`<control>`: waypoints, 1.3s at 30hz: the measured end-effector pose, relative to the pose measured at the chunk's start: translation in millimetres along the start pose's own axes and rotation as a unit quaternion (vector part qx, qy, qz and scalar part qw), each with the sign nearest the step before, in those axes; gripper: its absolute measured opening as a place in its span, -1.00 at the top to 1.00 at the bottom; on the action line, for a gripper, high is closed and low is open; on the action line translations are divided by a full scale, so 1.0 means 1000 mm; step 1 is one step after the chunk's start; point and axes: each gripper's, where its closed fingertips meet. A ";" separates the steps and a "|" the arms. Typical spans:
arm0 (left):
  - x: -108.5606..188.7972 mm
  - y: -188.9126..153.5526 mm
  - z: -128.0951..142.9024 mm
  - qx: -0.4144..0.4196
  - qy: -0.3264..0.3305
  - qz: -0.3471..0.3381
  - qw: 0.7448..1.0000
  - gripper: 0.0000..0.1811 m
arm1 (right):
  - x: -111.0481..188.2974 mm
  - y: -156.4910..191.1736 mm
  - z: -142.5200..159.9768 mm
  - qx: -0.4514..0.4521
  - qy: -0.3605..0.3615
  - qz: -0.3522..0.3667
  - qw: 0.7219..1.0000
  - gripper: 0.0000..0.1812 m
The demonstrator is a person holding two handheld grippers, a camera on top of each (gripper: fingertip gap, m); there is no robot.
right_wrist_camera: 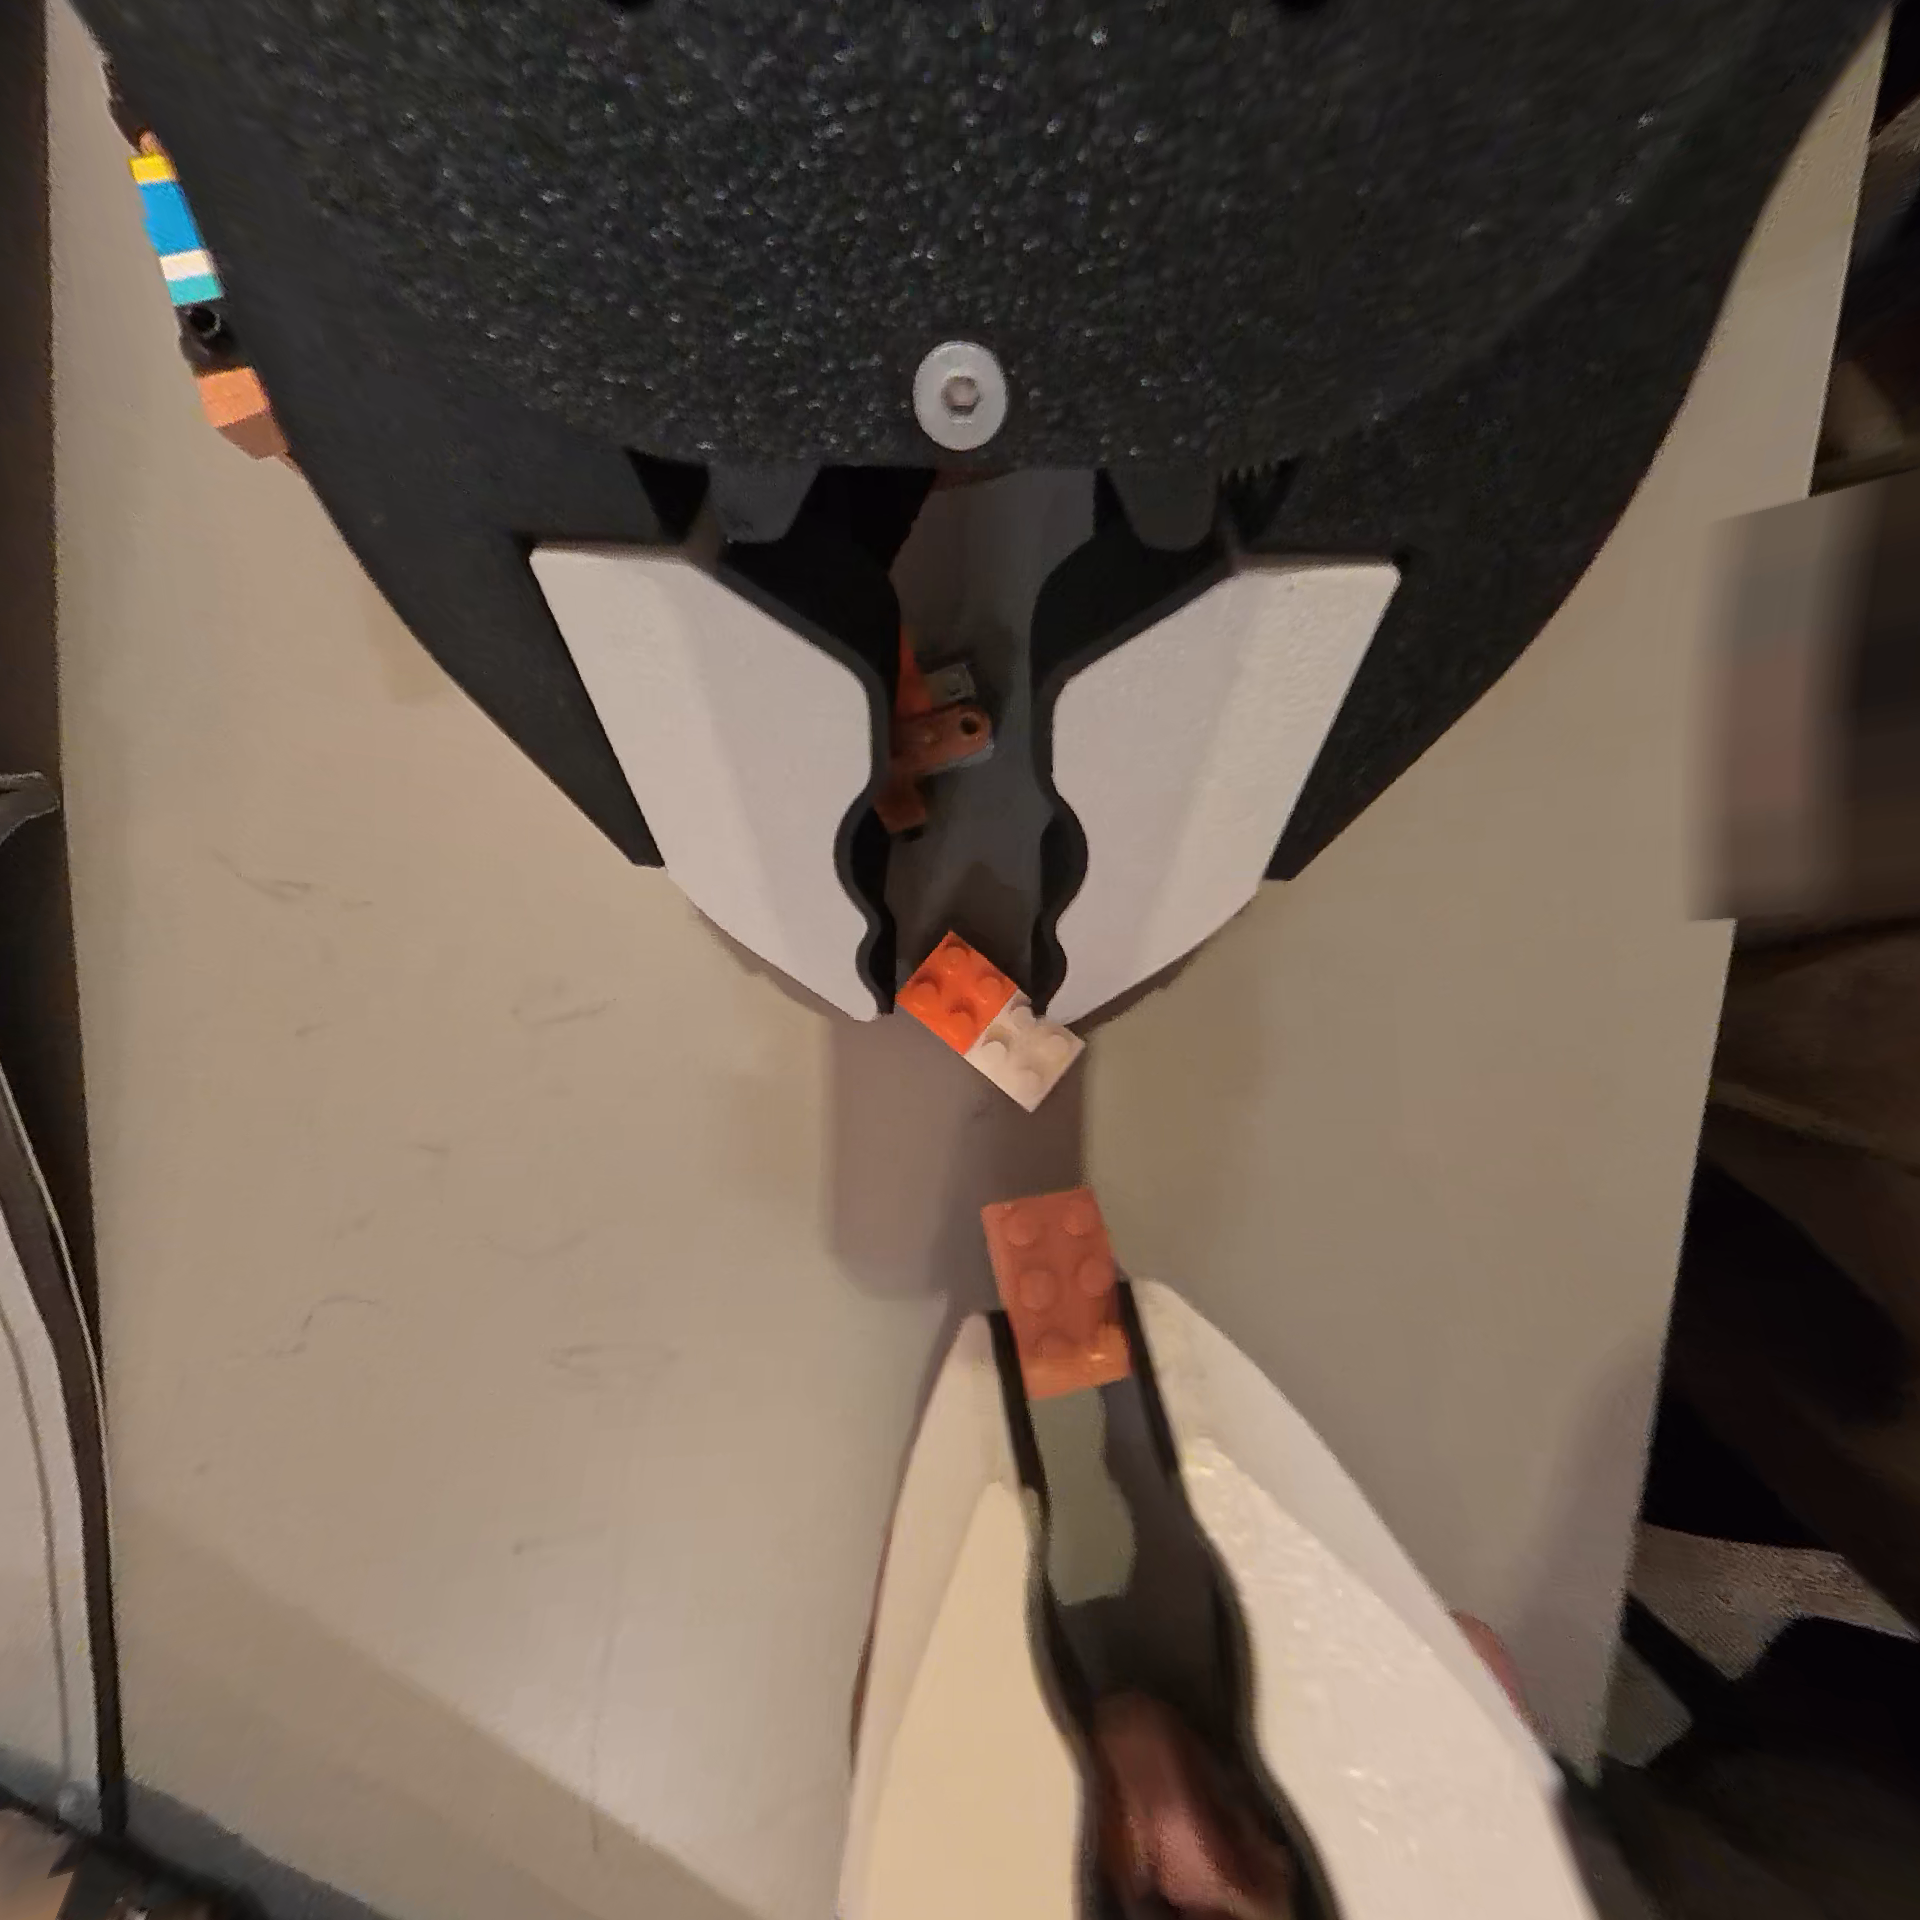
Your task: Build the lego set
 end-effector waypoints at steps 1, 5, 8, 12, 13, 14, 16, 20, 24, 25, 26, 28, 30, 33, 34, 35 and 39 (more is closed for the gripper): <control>-0.001 -0.001 -0.001 0.000 -0.001 0.004 1.000 0.83 | 0.003 0.002 -0.002 0.003 -0.011 -0.003 1.000 0.73; -0.005 -0.012 -0.008 0.005 -0.022 0.045 0.999 0.83 | 0.017 0.009 -0.008 0.031 -0.049 -0.012 0.998 0.73; -0.010 -0.023 -0.014 0.012 -0.038 0.091 0.995 0.83 | 0.026 0.019 -0.010 0.050 -0.073 -0.028 0.996 0.73; -0.018 -0.033 -0.018 0.007 -0.039 0.127 0.991 0.83 | 0.035 0.030 -0.009 0.071 -0.096 -0.033 0.992 0.73; -0.020 -0.035 -0.019 0.006 -0.039 0.135 0.990 0.83 | 0.038 0.033 -0.009 0.073 -0.103 -0.035 0.991 0.73; -0.022 -0.037 -0.020 0.004 -0.040 0.143 0.989 0.83 | 0.040 0.035 -0.009 0.075 -0.111 -0.036 0.990 0.73; -0.024 -0.044 -0.021 -0.001 -0.042 0.165 0.985 0.83 | 0.044 0.038 -0.008 0.078 -0.120 -0.036 0.989 0.73; -0.029 -0.053 -0.021 -0.003 -0.032 0.198 0.980 0.83 | 0.049 0.041 -0.005 0.082 -0.131 -0.035 0.987 0.73; -0.035 -0.056 -0.017 -0.005 -0.010 0.210 0.978 0.83 | 0.053 0.044 -0.005 0.086 -0.145 -0.036 0.985 0.76; -0.036 -0.056 -0.016 -0.004 -0.004 0.212 0.977 0.83 | 0.053 0.044 -0.004 0.086 -0.147 -0.036 0.985 0.76; -0.037 -0.056 -0.015 -0.003 0.002 0.214 0.977 0.83 | 0.053 0.044 -0.004 0.086 -0.148 -0.035 0.985 0.76; -0.040 -0.056 -0.012 0.001 0.015 0.216 0.976 0.82 | 0.052 0.045 0.000 0.085 -0.146 -0.039 0.985 0.76; -0.041 -0.057 -0.010 0.003 0.025 0.218 0.976 0.82 | 0.050 0.045 0.003 0.086 -0.145 -0.039 0.985 0.76; -0.044 -0.056 -0.007 0.004 0.039 0.219 0.975 0.80 | 0.050 0.045 0.005 0.088 -0.145 -0.038 0.985 0.76; -0.045 -0.056 -0.006 0.004 0.044 0.218 0.975 0.79 | 0.050 0.045 0.005 0.089 -0.145 -0.037 0.985 0.76; -0.047 -0.055 -0.005 0.005 0.051 0.216 0.975 0.78 | 0.050 0.045 0.005 0.090 -0.146 -0.036 0.985 0.76; -0.051 -0.054 0.000 0.001 0.076 0.210 0.975 0.75 | 0.050 0.044 0.004 0.089 -0.150 -0.033 0.984 0.76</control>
Point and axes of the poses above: each gripper's, where its closed fingertips meet, x back along the fingers, z out of its underside, y = z × x across the jaws, and after that the axes turned 9 degrees about z, right-handed
